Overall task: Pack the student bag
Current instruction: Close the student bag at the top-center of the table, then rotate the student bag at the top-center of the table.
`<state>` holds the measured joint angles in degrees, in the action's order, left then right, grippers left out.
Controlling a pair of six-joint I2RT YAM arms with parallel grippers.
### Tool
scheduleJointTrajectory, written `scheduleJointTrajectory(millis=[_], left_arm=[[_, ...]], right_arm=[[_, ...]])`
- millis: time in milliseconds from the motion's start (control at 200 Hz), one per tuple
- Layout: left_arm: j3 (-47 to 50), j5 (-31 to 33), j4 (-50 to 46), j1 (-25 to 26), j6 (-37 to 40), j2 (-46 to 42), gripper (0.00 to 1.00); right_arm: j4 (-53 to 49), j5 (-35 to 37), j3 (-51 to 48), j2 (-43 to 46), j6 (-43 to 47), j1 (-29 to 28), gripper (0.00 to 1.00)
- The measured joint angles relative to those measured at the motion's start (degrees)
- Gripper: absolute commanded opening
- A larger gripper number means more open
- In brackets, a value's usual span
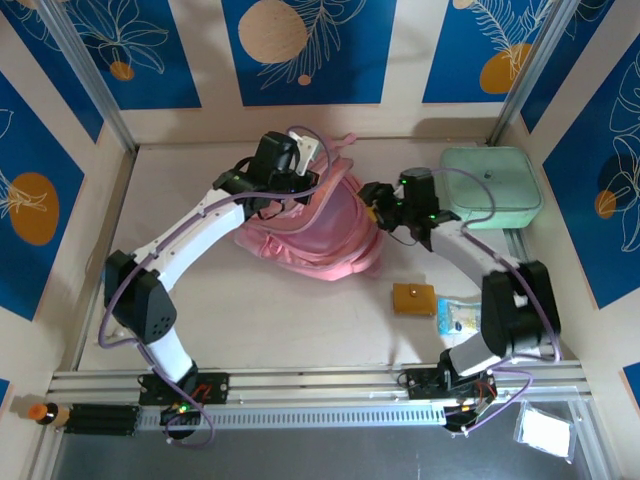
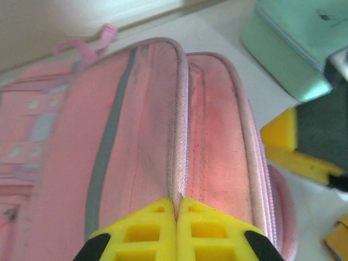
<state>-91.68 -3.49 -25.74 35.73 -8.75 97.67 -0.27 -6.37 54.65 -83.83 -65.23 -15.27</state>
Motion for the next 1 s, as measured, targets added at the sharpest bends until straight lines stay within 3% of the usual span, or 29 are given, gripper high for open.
scheduleJointTrajectory(millis=[60,185,375,735,1000], left_arm=[[1.5,-2.8,1.2,0.0,-0.7,0.3,0.4],[4.5,-5.8,4.0,-0.1,-2.4,0.4,0.59],[14.7,-6.0,8.0,-2.4,-9.8,-1.8,0.72],[39.9,-3.6,17.7,-14.4,-31.8,-16.2,0.76],[47.2,-7.1,26.7,-19.1,-41.8,-13.6,0.68]], right_arm=[[-3.4,1.5,-0.4,3.5,1.8,1.2,0.65],[-9.0,3.8,-0.4,6.6,4.4,2.0,0.73],[-15.3,6.3,0.9,5.9,7.3,0.8,0.8],[-17.0,6.6,5.4,0.0,8.9,-5.4,0.82],[-17.4,6.6,7.3,-1.5,9.3,-7.7,0.81]])
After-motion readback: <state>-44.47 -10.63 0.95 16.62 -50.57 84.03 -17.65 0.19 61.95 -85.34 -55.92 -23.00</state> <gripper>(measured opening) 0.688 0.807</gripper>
